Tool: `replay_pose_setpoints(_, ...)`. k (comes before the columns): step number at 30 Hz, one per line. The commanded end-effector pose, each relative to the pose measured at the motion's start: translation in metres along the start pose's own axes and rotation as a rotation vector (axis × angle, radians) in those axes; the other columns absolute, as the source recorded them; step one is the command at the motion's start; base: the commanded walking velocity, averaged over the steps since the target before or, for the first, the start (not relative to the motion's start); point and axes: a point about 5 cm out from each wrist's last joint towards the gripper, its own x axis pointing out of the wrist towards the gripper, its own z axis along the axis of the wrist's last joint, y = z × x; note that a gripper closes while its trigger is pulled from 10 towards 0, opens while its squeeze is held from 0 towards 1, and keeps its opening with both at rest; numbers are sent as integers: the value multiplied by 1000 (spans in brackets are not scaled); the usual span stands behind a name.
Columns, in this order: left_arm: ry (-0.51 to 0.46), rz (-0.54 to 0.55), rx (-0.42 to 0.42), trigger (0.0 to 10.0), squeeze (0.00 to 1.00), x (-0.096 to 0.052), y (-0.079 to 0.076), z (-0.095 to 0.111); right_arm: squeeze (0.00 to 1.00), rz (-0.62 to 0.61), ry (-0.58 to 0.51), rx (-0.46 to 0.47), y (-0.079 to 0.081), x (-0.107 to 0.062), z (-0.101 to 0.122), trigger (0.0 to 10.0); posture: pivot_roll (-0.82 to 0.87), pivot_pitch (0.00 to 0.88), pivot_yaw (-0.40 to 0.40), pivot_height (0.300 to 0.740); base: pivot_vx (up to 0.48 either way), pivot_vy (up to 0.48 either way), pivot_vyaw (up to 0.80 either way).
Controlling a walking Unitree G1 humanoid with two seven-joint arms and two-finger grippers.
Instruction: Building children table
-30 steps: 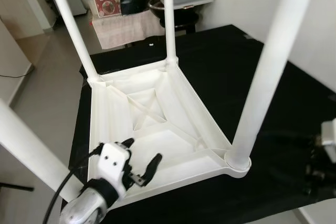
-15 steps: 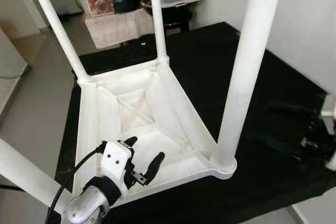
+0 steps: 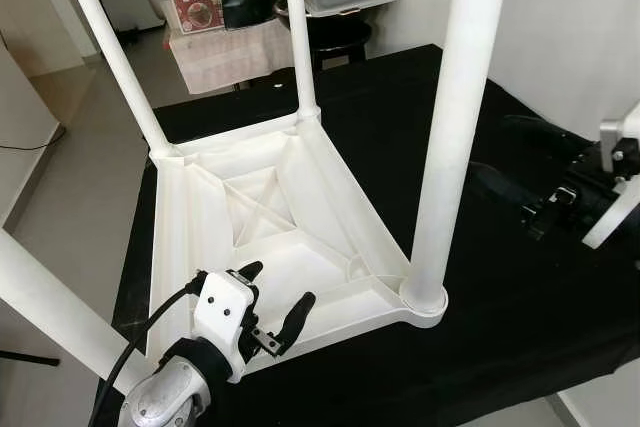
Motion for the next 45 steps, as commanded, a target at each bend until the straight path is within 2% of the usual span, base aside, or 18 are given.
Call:
replay_pose_setpoints(1,10,9,4,10000,0,0,2,-2,0,76,26,-25,8,-2,1,10000,-216,80,61,740,0,0,0)
replay_pose_setpoints(3,8,11,6,10000,0,0,2,-2,0,155,145,-54,12,-16,-13,10000,-217,81,63,740,0,0,0)
replay_pose_setpoints(7,7,13,9,10000,0,0,2,-2,0,213,206,-53,16,-24,-19,10000,-218,81,65,740,0,0,0)
replay_pose_setpoints(10,7,14,10,10000,0,0,2,-2,0,230,211,-48,19,-24,-19,10000,-218,81,65,740,0,0,0)
replay_pose_setpoints(13,7,21,17,10000,0,0,3,-2,0,250,94,-7,30,-9,-6,10000,-212,81,68,740,0,0,0)
replay_pose_setpoints(16,8,23,18,10000,0,0,3,-2,0,248,88,-6,30,-8,-5,10000,-212,81,68,740,0,0,0)
replay_pose_setpoints(23,5,63,50,10000,0,-1,4,-1,0,166,-12,5,27,11,6,10000,-209,84,63,740,0,0,0)
replay_pose_setpoints(26,1,97,73,10000,0,-2,4,-1,0,55,-10,0,18,22,8,10000,-207,86,59,740,0,0,0)
replay_pose_setpoints(30,-1,103,89,10000,0,-1,3,1,0,-9,-2,4,11,26,9,10000,-207,86,55,740,0,0,0)
replay_pose_setpoints(33,-34,146,109,10000,0,1,-4,10,0,-81,1,40,3,29,10,9843,-206,86,47,740,0,0,0)
replay_pose_setpoints(34,-44,159,110,10000,0,2,-7,13,0,-89,2,46,1,30,10,4902,-204,87,44,740,0,0,0)
replay_pose_setpoints(36,-51,167,110,10000,0,3,-9,15,0,-93,2,50,1,31,10,4902,-204,87,44,740,0,0,0)
replay_pose_setpoints(37,-54,176,106,10000,0,4,-12,18,0,-96,-3,56,0,32,11,0,-204,86,42,740,0,0,0)
replay_pose_setpoints(40,-51,184,104,10000,0,5,-19,21,0,-100,-16,71,0,35,13,0,-201,88,39,740,0,0,0)
replay_pose_setpoints(45,-32,196,101,10000,0,4,-20,20,0,-104,-22,88,1,39,13,0,-196,88,35,740,0,0,0)
